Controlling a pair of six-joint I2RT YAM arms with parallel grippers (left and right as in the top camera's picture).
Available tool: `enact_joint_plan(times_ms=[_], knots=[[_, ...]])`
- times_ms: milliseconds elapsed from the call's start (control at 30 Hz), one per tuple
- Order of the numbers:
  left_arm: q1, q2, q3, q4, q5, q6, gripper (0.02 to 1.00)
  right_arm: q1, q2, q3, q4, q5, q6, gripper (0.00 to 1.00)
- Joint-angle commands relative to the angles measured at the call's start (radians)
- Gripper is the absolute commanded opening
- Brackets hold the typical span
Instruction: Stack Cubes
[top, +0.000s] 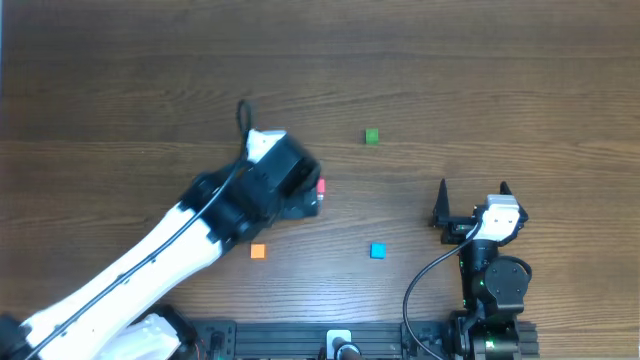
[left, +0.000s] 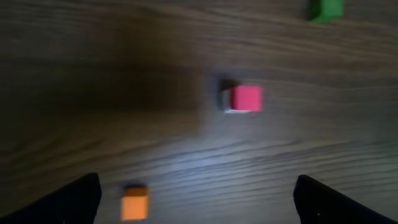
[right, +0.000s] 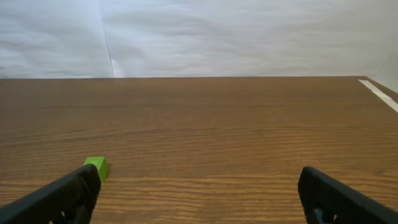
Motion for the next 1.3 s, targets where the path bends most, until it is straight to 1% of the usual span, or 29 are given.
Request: enact_joint_plan(times_ms=[33, 167, 333, 533, 700, 933, 1000, 1067, 1100, 1267, 1300], knots=[[-0.004, -0.070, -0.188, 0.036, -0.038, -0.001, 1.000, -0.006, -0.005, -0.005, -0.002, 0.013, -0.002, 0.991], [-0.004, -0.090, -0.328, 0.153, -0.023, 0.000, 1.000, -0.006, -0.005, -0.005, -0.002, 0.013, -0.002, 0.993], [-0.004, -0.087, -0.418, 0.223, -0.003, -0.001, 0.996, -0.006, -0.005, -0.005, -0.002, 0.013, -0.002, 0.991], [-0.004, -0.086, -0.520, 0.313, 0.040, -0.004, 0.996, -0.006, -0.005, -0.005, -0.002, 0.013, -0.002, 0.993], [-0.004, -0.082, -0.566, 0.347, 0.064, -0.008, 0.998, -0.006, -0.005, -0.005, -0.002, 0.013, -0.002, 0.993], [-0.004, -0.054, -0.566, 0.357, 0.090, -0.008, 0.996, -0.006, -0.005, -0.005, -0.002, 0.013, -0.002, 0.993], [-0.004, -0.041, -0.566, 0.361, 0.093, -0.008, 0.967, -0.006, -0.005, -0.005, -0.002, 0.013, -0.002, 0.993], [-0.004, -0.025, -0.566, 0.368, 0.095, -0.008, 0.912, -0.006, -0.005, -0.005, -0.002, 0.013, -0.002, 0.993], [-0.004, -0.016, -0.566, 0.372, 0.098, -0.009, 0.869, -0.006, -0.005, -0.005, -0.002, 0.013, -0.002, 0.991], [-0.004, 0.013, -0.566, 0.383, 0.098, -0.016, 0.779, -0.006, -0.005, -0.005, -0.002, 0.013, -0.002, 0.991], [-0.004, 0.013, -0.566, 0.383, 0.098, -0.016, 0.748, -0.006, -0.005, -0.005, -0.002, 0.013, -0.002, 0.991]])
